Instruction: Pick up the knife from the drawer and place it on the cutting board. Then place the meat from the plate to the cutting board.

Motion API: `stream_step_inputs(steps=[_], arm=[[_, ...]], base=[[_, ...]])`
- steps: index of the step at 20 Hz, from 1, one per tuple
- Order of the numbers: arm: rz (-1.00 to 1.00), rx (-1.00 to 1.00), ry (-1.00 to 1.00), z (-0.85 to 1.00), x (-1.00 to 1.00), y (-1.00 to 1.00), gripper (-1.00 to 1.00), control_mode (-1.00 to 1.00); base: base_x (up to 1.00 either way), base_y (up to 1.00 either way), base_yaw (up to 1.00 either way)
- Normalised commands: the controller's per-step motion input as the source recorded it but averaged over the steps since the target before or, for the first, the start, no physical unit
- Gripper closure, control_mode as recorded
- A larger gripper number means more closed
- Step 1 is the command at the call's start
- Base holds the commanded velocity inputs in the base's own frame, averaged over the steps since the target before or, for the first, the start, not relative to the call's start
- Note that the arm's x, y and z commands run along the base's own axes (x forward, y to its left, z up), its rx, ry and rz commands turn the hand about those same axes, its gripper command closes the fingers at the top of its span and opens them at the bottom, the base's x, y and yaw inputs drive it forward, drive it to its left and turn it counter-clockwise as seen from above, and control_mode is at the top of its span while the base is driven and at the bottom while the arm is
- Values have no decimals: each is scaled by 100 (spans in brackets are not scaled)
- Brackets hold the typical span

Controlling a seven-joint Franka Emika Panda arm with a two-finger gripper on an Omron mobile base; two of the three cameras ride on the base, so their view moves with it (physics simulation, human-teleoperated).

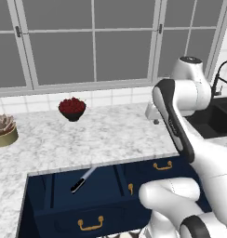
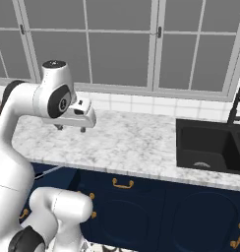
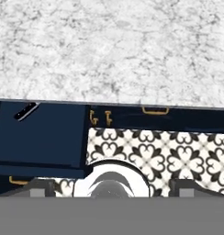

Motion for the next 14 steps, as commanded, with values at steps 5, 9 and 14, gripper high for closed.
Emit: stream_step_inputs(steps=[5, 9, 14], arm=[[0, -10, 0, -46, -20, 19, -100, -100], [0, -5, 0, -35, -18, 4, -100, 100], [0, 0, 0, 0, 0, 0, -100, 100]], base=[[0, 0, 0], [-29, 0, 2], [-75, 10, 7]])
